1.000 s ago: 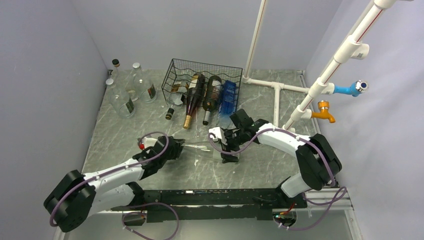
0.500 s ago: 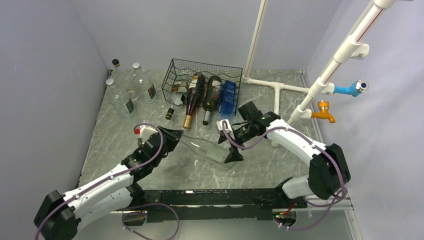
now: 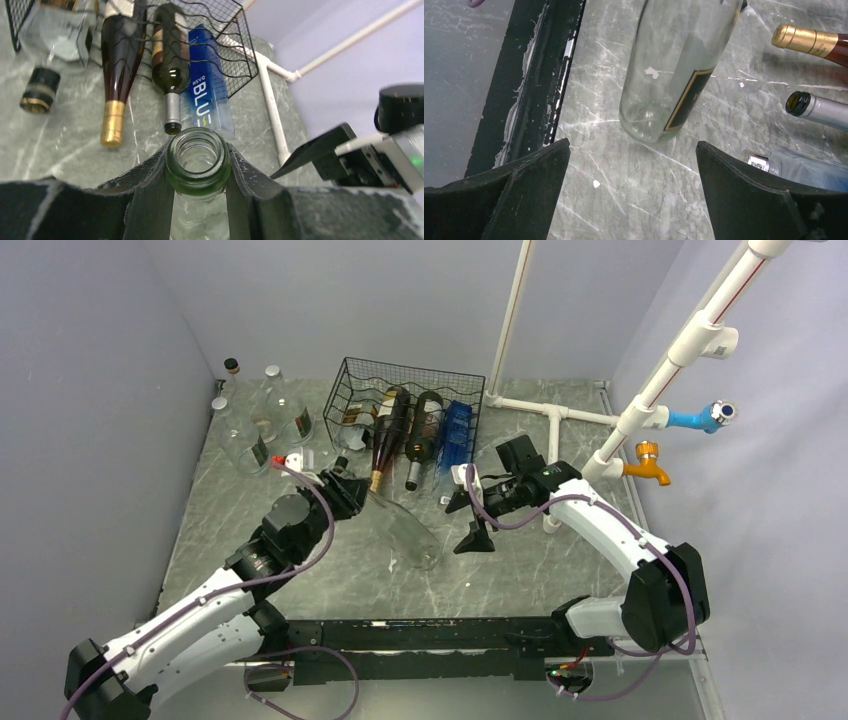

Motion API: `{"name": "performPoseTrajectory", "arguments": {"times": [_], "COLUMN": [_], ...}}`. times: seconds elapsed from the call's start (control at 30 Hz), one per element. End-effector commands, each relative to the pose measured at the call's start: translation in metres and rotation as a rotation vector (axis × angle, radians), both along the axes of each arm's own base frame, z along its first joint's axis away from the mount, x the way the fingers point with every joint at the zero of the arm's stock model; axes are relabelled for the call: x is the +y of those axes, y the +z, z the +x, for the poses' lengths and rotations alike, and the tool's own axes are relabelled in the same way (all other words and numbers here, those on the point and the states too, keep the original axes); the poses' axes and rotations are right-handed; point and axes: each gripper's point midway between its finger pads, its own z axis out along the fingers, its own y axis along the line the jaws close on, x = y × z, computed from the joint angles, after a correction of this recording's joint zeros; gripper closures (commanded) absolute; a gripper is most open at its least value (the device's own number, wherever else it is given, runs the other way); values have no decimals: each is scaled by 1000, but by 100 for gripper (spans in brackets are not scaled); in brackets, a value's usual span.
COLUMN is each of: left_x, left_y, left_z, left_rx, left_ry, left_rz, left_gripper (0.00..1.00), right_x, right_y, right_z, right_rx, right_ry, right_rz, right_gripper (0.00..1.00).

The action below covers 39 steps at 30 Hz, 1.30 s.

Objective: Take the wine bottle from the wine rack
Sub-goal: Pick up the wine bottle from the center of the board, then move the wine bottle to the corner of the board.

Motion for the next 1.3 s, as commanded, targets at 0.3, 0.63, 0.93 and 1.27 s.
{"name": "performPoseTrajectory", "arguments": {"times": [0.3,0.63,0.93,1.27], "left_x": [21,48,69,98], "left_y": [122,147,178,203], "left_z": [-18,-15,-10,7], "left_rx": [-445,-510,-558,-592], "left_ry": [-88,4,73,190], "left_rz": [369,460,491,512], "left_gripper": [100,100,100,100], "right_x": [2,1,0,-1], "right_y": [4,-3,-7,-8], "right_z": [5,8,8,9], "right_rx": [-34,-33,-33,-37], "right_ry": [-4,-10,-9,-9], "right_rz": [37,15,6,-1], "right_gripper": [0,0,0,0]}}
